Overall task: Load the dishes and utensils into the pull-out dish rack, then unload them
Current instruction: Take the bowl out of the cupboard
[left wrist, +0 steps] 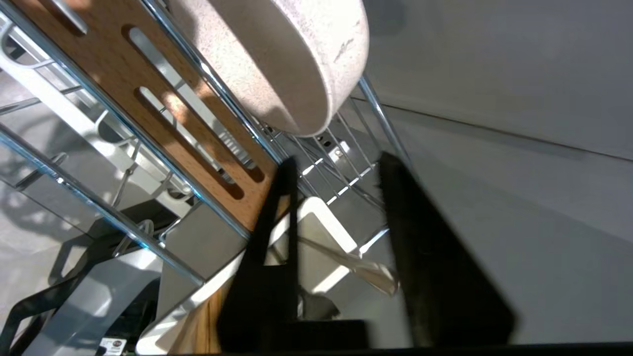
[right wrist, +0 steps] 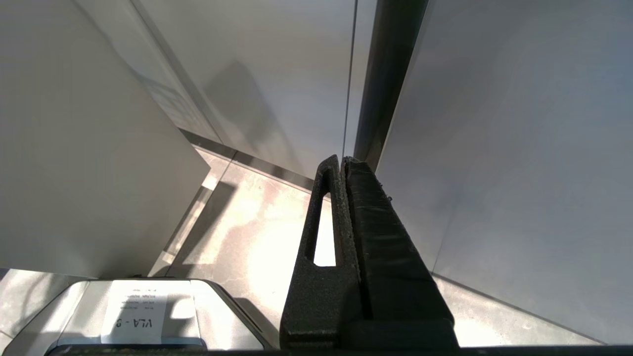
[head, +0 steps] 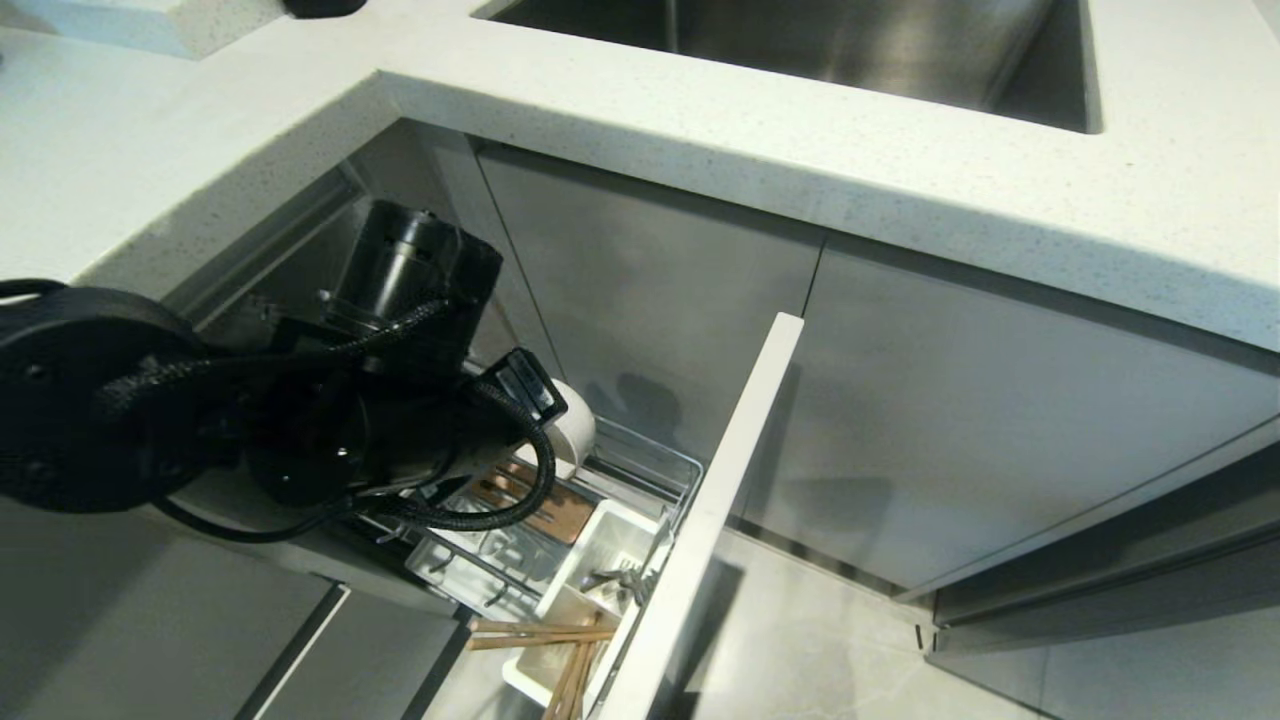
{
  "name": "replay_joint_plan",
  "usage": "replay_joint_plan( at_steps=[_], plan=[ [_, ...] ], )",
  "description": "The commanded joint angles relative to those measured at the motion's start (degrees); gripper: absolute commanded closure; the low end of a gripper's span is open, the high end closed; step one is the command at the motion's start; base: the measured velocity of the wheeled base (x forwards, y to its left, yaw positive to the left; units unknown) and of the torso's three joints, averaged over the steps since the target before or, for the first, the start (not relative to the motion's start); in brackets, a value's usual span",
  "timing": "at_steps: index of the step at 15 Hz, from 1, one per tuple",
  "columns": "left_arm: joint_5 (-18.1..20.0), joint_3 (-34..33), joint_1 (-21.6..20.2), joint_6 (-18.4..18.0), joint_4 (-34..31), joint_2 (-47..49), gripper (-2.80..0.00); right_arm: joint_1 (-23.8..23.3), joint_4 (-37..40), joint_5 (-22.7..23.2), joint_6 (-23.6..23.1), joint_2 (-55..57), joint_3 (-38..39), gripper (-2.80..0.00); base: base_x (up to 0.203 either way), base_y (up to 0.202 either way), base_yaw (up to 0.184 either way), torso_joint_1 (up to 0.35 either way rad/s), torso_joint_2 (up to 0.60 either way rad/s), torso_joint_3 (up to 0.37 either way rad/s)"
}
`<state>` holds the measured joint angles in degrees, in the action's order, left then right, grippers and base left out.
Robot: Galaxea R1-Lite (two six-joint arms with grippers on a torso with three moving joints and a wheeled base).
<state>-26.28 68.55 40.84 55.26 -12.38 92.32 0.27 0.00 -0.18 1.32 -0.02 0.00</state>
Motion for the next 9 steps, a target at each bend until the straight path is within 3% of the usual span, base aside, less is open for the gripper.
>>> replay_joint_plan(
  at_steps=[1, 9],
  plan=[
    [-0.17, -0.68, -0.85, 0.32, 1.76, 2.63, -2.80, 0.01, -0.04, 0.01, 0.00, 0.02, 0.09, 0.00, 0.000, 0.000, 0.000, 0.000, 0.00, 0.000],
    [1.36, -1.42, -5.85, -2.67, 11.87, 8.57, -2.80, 0.08, 0.00, 0.01, 0.00, 0.02, 0.09, 0.00, 0.000, 0.000, 0.000, 0.000, 0.00, 0.000]
  ],
)
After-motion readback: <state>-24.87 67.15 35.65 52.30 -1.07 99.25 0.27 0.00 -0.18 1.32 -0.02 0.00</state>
